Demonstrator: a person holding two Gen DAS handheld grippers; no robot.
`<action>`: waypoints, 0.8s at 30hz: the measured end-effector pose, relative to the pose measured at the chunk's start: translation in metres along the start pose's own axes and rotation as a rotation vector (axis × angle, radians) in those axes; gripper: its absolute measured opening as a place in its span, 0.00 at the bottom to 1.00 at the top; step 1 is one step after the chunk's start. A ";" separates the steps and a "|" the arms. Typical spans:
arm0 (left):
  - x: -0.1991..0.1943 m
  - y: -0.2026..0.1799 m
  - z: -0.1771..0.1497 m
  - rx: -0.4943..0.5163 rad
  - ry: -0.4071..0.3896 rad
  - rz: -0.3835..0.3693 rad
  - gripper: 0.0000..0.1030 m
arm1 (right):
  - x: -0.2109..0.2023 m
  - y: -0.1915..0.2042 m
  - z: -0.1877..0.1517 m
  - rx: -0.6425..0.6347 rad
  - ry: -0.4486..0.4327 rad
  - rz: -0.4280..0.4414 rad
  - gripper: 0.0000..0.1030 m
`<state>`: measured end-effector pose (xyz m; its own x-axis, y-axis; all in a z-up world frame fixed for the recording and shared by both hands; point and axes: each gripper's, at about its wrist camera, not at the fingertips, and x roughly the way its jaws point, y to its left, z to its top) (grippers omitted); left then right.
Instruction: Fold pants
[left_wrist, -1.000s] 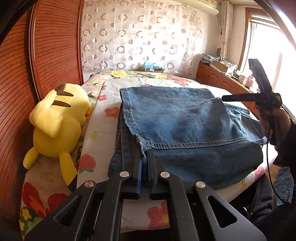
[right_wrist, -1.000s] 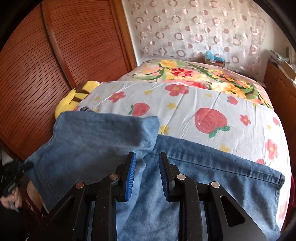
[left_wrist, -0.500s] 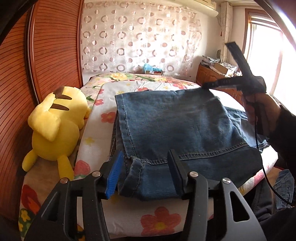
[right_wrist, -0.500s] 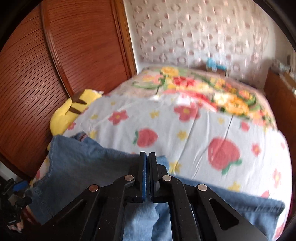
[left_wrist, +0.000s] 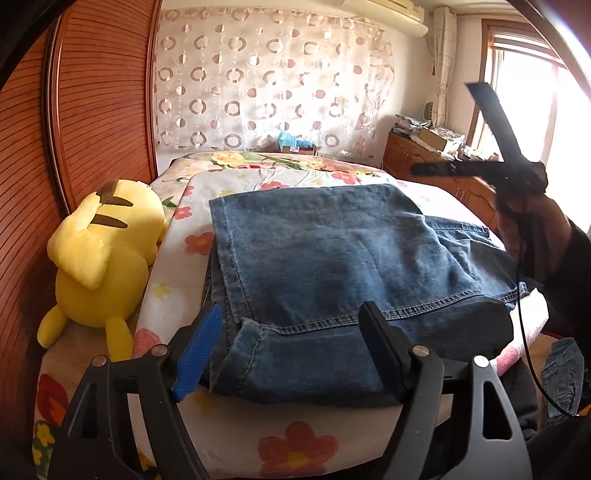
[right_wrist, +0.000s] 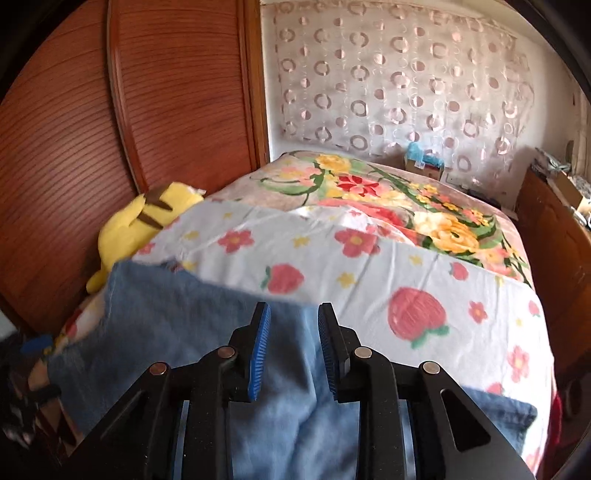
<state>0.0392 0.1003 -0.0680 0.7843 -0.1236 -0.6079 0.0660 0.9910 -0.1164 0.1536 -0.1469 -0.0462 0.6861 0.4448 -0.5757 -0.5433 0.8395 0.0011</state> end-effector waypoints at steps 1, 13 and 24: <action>0.000 -0.002 0.001 0.003 -0.001 0.002 0.75 | -0.007 -0.001 -0.005 -0.003 -0.002 0.002 0.27; 0.010 -0.047 0.017 0.062 -0.006 -0.030 0.75 | -0.099 -0.028 -0.097 0.016 0.014 -0.084 0.33; 0.029 -0.094 0.019 0.125 0.027 -0.086 0.75 | -0.110 -0.051 -0.138 0.110 0.079 -0.135 0.33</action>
<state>0.0676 0.0046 -0.0594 0.7556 -0.2081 -0.6211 0.2102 0.9751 -0.0710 0.0392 -0.2815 -0.0959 0.7067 0.3038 -0.6389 -0.3897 0.9209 0.0069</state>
